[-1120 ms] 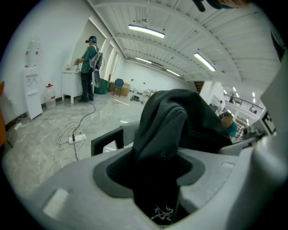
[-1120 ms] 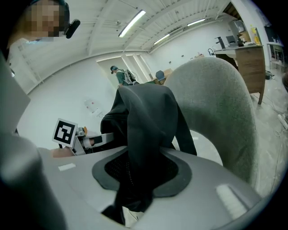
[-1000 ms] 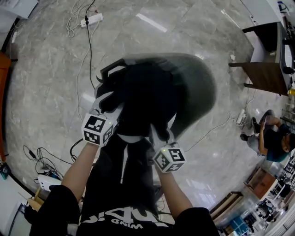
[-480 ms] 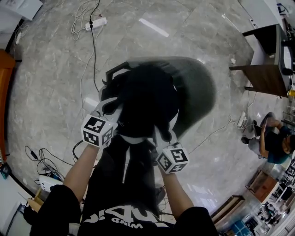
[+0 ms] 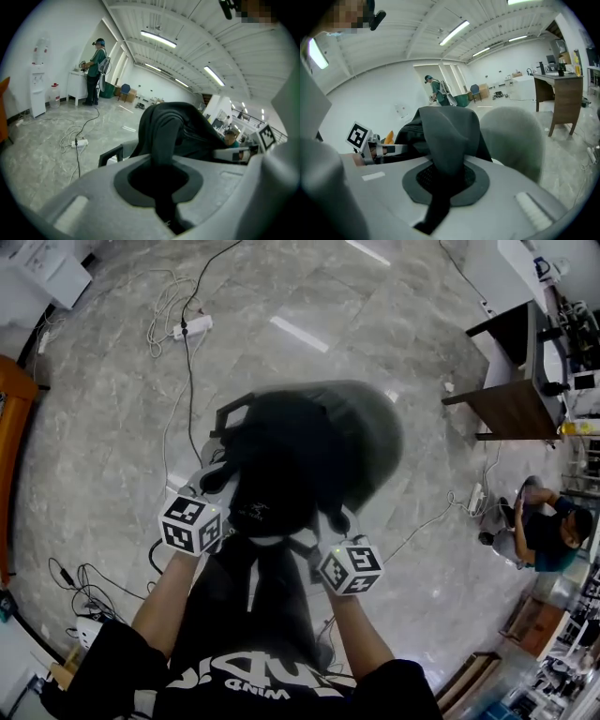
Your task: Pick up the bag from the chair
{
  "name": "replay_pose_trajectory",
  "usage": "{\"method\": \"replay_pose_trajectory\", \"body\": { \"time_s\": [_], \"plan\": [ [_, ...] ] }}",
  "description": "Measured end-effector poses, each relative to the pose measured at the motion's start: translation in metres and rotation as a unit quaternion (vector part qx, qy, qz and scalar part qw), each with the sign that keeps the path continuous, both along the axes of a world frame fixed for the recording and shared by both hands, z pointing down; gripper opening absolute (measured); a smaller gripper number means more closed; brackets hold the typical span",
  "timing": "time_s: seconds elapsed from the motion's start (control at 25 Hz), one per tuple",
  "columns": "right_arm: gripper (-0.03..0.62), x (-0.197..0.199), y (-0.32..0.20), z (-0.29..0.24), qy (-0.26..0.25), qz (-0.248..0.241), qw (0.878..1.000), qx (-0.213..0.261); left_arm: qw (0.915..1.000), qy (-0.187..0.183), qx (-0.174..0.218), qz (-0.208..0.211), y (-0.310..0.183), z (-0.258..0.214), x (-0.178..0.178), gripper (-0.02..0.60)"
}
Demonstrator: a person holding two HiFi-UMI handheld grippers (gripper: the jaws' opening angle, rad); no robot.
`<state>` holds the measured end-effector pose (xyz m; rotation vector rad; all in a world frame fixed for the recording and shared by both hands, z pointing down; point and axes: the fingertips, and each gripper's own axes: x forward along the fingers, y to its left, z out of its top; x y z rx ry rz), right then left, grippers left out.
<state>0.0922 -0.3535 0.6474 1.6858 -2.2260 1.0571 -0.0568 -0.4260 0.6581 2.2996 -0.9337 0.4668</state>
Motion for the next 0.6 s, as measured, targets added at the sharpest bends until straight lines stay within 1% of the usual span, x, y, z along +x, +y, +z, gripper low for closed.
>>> {"method": "replay_pose_trajectory", "body": {
  "time_s": [0.12,0.24,0.36,0.6],
  "plan": [
    [0.006,0.010,0.003,-0.040,0.008,-0.002,1.000,0.014,0.9999,0.010,0.013,0.003,0.009,-0.042,0.006,0.026],
    [0.006,0.017,0.022,-0.079,0.019,-0.004,1.000,0.023,0.9995,0.015,0.026,0.006,0.028,-0.083,0.014,0.026],
    [0.006,0.017,0.040,-0.114,0.014,-0.007,0.999,0.036,0.9987,0.021,0.044,0.011,0.043,-0.121,0.015,0.026],
    [0.006,0.029,0.068,-0.169,0.005,-0.024,0.997,0.074,0.9950,0.020,0.090,0.039,0.073,-0.186,0.028,0.026]
  ]
}}
